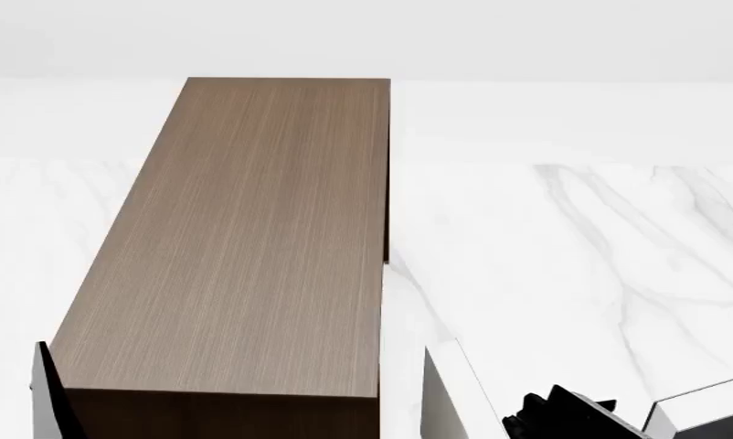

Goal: Pick up the book in the middle and place it on the cabinet shelf.

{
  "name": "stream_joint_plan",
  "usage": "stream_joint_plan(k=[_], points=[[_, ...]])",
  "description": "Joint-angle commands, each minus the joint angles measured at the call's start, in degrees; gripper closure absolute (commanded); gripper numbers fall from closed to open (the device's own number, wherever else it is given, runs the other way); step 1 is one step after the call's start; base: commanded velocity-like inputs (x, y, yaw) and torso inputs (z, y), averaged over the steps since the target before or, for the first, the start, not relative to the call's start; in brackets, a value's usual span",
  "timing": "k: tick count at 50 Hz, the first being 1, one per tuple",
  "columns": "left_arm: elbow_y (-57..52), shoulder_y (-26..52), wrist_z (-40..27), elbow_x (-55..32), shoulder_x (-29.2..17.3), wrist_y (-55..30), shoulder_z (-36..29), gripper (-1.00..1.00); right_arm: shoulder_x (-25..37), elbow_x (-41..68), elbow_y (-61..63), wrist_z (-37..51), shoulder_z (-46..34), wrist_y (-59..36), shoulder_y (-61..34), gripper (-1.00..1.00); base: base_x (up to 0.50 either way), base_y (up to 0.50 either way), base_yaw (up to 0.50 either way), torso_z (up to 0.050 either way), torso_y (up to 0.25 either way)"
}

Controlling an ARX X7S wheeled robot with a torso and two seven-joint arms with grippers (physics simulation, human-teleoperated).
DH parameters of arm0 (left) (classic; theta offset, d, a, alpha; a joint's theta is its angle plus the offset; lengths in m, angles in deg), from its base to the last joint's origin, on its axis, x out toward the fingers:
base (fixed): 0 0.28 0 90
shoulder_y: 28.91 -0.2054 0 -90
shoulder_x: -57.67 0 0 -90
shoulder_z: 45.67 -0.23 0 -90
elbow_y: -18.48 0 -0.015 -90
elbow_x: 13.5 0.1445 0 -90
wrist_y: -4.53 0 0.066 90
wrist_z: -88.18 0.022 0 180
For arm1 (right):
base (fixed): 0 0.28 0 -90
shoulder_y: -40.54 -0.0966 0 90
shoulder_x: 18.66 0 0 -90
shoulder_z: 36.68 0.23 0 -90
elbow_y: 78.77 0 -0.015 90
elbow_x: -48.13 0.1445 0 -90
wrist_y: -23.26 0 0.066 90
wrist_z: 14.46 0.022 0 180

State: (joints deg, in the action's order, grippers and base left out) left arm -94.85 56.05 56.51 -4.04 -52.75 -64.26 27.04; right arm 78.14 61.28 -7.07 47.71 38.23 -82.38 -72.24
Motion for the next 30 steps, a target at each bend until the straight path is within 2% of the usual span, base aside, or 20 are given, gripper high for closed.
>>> stream_joint_plan(k=[1, 30], points=[[-0.2, 0.1, 0.9, 1.0, 0.8, -0.3, 1.1, -1.0, -1.0, -0.8, -2.6, -1.5, 0.4, 1.2, -1.0, -1.0, 0.0, 0.0, 0.0, 0.0, 0.0], [0.8, 0.4, 0.2, 0.9, 0.3, 0.2, 0.6, -1.0, -0.7, -0.2, -11.7, -0.9, 0.7, 6.2, -4.5, -1.0, 0.0, 0.0, 0.0, 0.0, 0.0]])
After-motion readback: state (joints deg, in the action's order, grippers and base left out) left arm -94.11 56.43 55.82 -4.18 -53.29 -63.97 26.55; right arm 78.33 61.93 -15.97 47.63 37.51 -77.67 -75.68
